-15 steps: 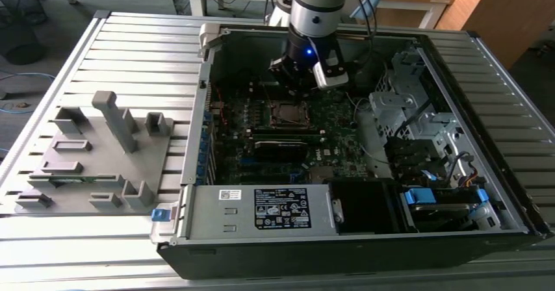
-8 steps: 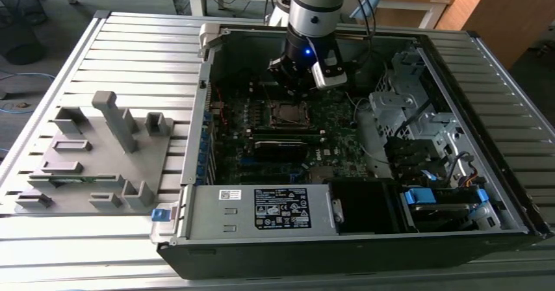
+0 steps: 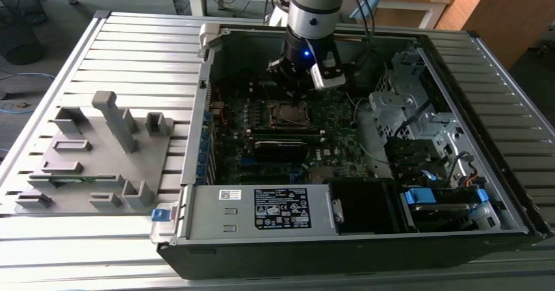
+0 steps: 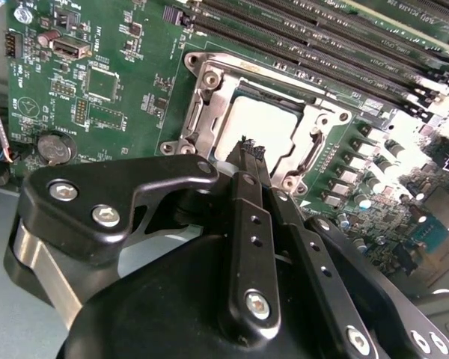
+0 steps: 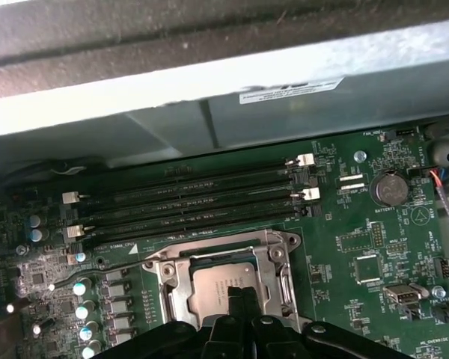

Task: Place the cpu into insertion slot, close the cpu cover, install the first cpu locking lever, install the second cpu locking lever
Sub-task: 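Close the cpu cover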

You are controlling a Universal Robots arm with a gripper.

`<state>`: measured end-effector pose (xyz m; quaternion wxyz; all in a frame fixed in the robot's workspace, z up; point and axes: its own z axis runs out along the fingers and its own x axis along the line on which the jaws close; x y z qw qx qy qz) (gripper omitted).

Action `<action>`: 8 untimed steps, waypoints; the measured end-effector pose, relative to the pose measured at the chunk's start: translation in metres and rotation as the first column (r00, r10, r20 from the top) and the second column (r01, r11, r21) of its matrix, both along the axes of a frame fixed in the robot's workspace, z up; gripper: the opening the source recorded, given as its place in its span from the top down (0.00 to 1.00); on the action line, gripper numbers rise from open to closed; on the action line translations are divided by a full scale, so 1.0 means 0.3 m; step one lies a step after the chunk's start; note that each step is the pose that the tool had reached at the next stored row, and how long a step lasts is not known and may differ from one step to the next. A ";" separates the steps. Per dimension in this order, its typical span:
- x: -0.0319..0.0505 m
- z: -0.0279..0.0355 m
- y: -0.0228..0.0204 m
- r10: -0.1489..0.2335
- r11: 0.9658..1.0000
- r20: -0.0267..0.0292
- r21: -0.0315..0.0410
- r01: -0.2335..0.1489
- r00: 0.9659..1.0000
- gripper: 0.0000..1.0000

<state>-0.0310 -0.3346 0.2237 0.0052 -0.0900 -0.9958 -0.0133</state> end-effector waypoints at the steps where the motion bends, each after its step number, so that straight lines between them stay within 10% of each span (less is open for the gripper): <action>1: -0.001 -0.002 0.000 0.000 1.000 0.000 0.000 0.000 1.000 0.89; 8: -0.002 -0.009 -0.001 0.028 1.000 0.000 0.000 -0.028 1.000 0.89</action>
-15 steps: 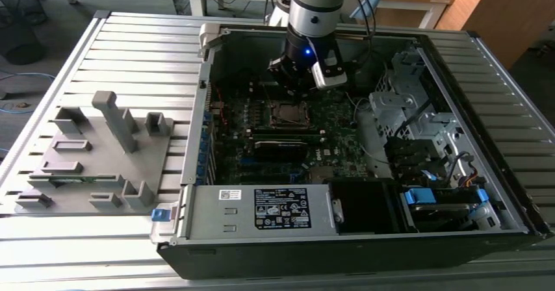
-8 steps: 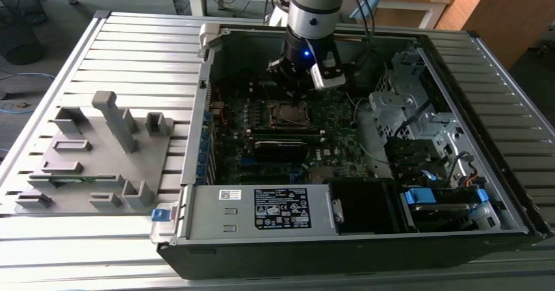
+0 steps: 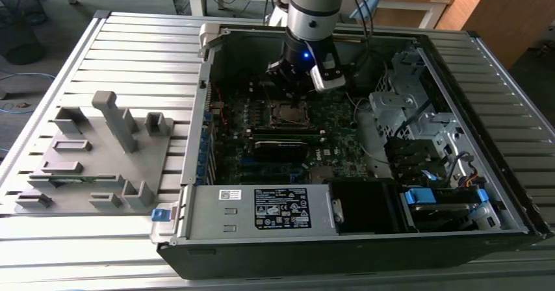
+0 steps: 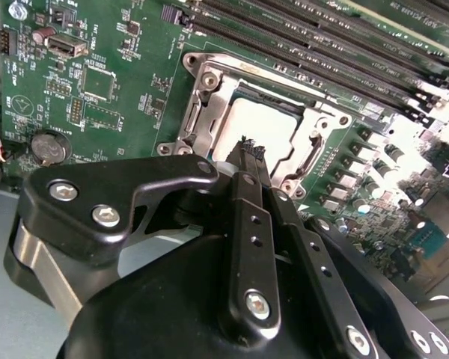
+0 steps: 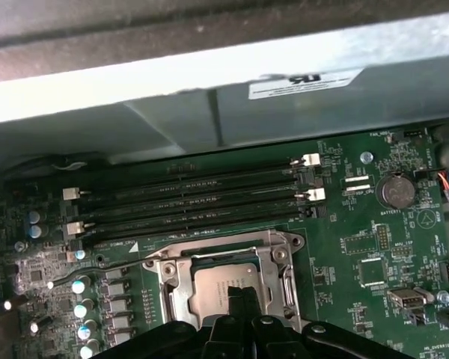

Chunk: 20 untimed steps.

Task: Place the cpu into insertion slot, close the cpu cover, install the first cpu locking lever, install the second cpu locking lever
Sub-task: 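Close the cpu cover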

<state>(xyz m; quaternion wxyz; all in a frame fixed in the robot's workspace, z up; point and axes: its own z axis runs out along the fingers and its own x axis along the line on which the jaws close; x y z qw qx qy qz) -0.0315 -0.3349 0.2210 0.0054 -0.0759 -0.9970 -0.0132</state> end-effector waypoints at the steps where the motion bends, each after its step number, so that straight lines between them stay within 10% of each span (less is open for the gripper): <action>1: 0.000 -0.001 0.000 0.008 1.000 0.000 0.000 -0.008 1.000 0.89; 20: -0.005 -0.010 -0.001 0.028 1.000 0.006 -0.002 -0.028 1.000 0.89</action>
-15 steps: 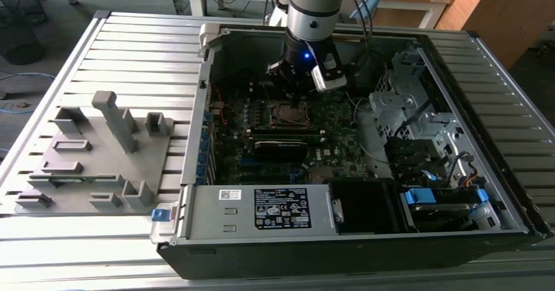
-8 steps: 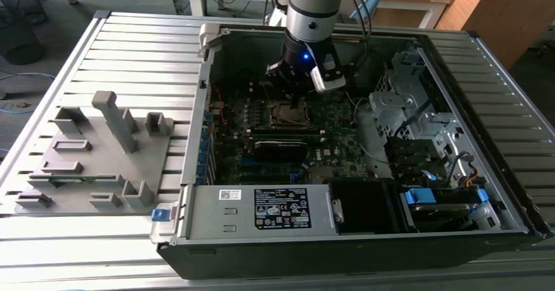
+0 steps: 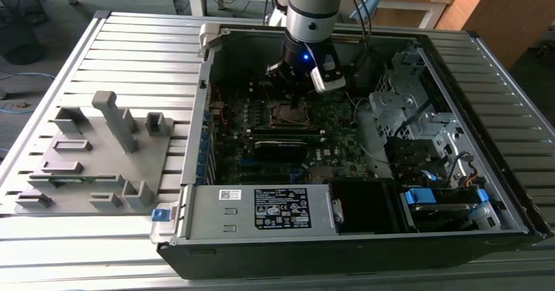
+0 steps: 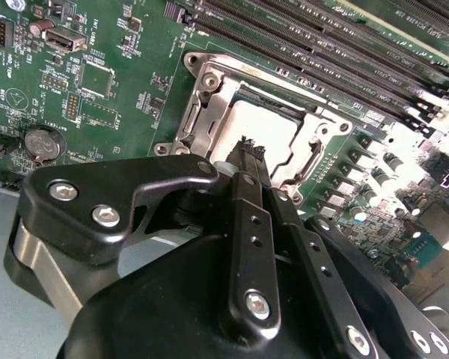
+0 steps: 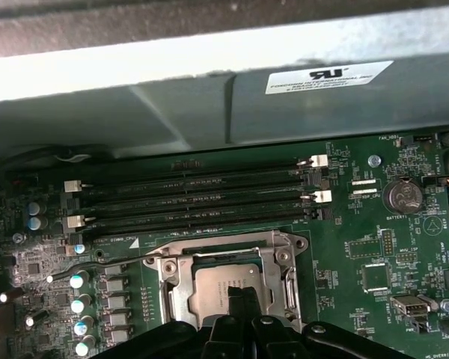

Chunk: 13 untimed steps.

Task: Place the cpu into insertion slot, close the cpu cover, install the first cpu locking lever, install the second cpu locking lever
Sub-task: 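Close the cpu cover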

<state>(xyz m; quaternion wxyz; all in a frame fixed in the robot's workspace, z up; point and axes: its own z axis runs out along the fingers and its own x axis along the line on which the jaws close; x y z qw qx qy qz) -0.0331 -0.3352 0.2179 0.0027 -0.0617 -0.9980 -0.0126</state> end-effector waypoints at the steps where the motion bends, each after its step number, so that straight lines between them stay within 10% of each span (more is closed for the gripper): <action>1: 0.000 0.000 0.000 0.000 1.000 0.000 0.000 0.000 1.000 0.89; 13: -0.005 -0.001 -0.002 0.000 1.000 0.001 0.000 0.000 1.000 0.89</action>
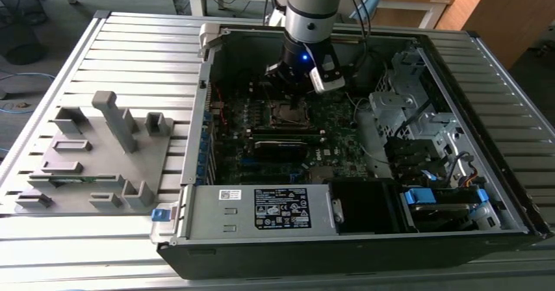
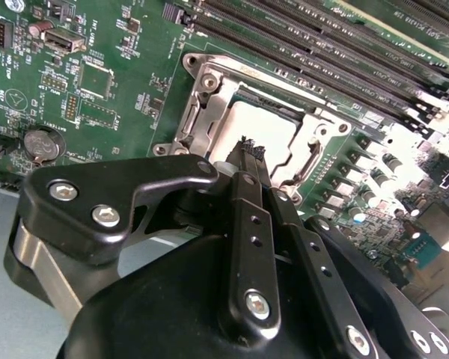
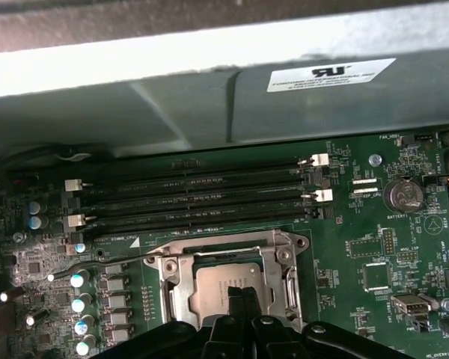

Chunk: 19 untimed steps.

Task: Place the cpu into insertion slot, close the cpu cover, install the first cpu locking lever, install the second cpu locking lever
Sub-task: 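Close the cpu cover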

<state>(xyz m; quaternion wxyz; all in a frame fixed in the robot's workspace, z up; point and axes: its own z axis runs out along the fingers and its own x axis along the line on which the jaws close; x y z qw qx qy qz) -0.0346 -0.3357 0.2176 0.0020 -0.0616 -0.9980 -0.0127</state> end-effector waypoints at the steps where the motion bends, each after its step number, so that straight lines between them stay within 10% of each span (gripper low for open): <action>1: -0.002 0.000 0.000 0.000 1.000 0.001 0.000 0.000 1.000 0.89; 19: -0.023 -0.005 -0.004 0.000 1.000 0.005 -0.004 0.000 1.000 0.89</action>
